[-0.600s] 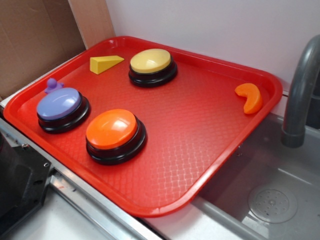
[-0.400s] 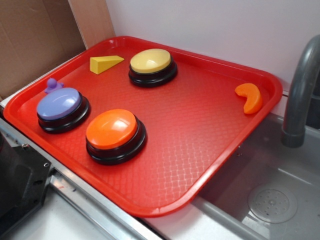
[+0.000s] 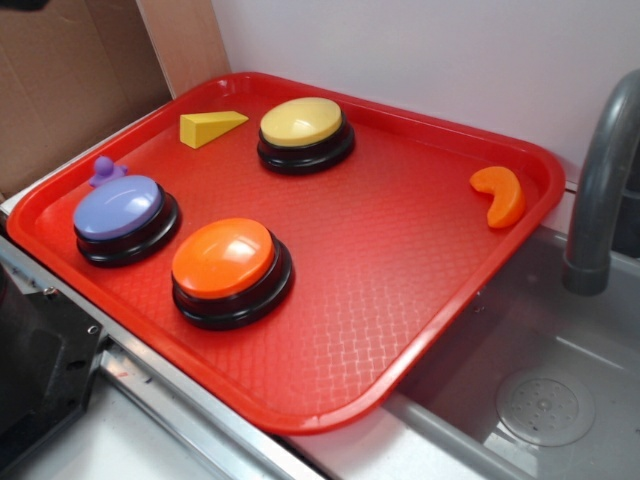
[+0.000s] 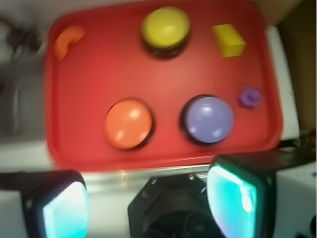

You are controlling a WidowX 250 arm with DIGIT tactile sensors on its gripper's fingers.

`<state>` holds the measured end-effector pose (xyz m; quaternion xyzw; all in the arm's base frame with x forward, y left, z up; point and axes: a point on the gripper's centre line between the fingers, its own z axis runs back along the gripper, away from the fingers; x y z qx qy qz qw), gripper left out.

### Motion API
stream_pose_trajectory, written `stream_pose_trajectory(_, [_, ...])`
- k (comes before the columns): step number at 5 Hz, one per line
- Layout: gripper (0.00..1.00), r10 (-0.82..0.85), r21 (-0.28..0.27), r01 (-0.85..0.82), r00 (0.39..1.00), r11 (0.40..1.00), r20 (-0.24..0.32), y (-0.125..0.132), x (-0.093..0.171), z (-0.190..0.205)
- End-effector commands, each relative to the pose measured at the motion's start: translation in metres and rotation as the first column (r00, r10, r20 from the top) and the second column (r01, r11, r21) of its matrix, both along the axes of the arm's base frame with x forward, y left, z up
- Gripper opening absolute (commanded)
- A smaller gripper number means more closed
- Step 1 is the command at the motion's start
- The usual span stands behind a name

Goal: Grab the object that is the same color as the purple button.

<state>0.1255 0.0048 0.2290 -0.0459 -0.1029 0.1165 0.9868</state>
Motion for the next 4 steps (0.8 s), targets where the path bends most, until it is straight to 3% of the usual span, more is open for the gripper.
stream_pose_trajectory(1, [1.0, 0.377, -0.047, -0.376, 0.926, 0.925, 0.003, 0.061, 0.033, -0.032])
stream_pose_trajectory(2, [1.0, 0.502, -0.038, -0.502, 0.865, 0.864, 0.003, 0.084, 0.037, -0.051])
stream_pose_trajectory(3, [1.0, 0.697, 0.021, -0.698, 0.716, 0.716, 0.044, 0.108, 0.044, -0.086])
stream_pose_trajectory(4, [1.0, 0.761, -0.008, -0.761, 0.648, 0.649, 0.036, 0.124, 0.047, -0.115])
